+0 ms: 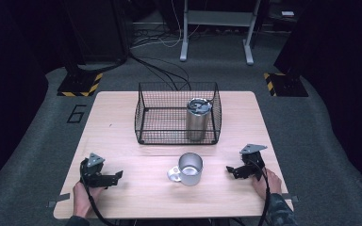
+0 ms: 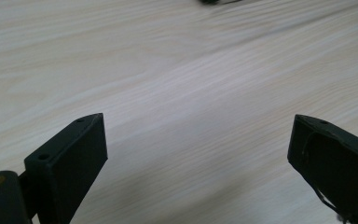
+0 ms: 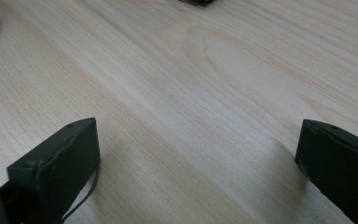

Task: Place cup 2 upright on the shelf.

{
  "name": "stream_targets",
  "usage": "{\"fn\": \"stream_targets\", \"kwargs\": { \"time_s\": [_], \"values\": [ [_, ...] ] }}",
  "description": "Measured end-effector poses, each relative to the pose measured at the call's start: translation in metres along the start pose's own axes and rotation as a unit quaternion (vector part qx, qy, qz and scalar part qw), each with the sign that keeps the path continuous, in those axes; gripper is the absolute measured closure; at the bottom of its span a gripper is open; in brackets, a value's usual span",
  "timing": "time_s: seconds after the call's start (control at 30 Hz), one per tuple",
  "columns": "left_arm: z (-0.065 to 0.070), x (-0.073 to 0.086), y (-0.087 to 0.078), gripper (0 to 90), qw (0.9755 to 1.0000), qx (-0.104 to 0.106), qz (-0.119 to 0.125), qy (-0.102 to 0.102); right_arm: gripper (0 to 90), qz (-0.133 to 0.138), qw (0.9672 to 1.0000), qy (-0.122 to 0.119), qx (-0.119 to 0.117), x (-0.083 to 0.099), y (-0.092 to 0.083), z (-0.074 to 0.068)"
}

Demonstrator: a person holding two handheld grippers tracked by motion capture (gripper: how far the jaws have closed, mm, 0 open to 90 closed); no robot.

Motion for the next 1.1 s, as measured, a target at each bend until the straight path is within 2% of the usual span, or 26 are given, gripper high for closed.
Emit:
{"fn": "stream_targets", "kwargs": {
  "time_s": [0.2,0.3,0.43,0.57,0.63,0.8,0.97,1.1],
  "values": [
    [0.022,-0.018,0.003,0.7,0.9993,0.028,0.006,0.025,0.0,0.001,1.0,-0.001,0.0,0.0,0.001,0.001],
    [0.032,-0.025,0.004,0.0,0.9986,0.033,0.011,0.039,0.0,0.0,1.0,-0.001,-0.001,-0.001,0.001,0.001],
    [0.045,-0.036,0.004,0.0,0.9969,0.062,0.021,0.042,0.0,0.001,1.0,-0.001,-0.001,-0.001,0.001,0.001],
    [0.061,-0.046,0.006,0.0,0.9948,0.076,0.014,0.065,0.0,0.001,1.0,-0.003,-0.001,-0.001,0.001,0.001],
    [0.067,-0.05,0.006,0.0,0.9941,0.083,0.014,0.069,0.0,0.001,1.0,-0.003,-0.001,-0.001,0.001,0.001],
    [0.087,-0.061,0.008,0.0,0.9902,0.107,0.013,0.088,0.0,0.001,1.0,-0.004,-0.002,-0.001,0.001,0.001],
    [0.106,-0.074,0.017,0.0,0.9873,0.12,0.019,0.102,0.0,0.001,1.0,-0.003,-0.002,-0.001,0.001,0.001],
    [0.122,-0.082,0.023,0.0,0.9834,0.137,0.019,0.117,0.0,0.0,1.0,-0.002,-0.003,-0.001,0.001,0.001]
  ]
}}
Point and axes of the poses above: each handheld gripper's, and its own axes: y roughly forward along the jaws, x roughly out of its underside, z roughly to its right, the point moved 2 cm from there along y, roughly forward along the jaws, and after that the axes turned 8 degrees about x, right-handed, at the moved point
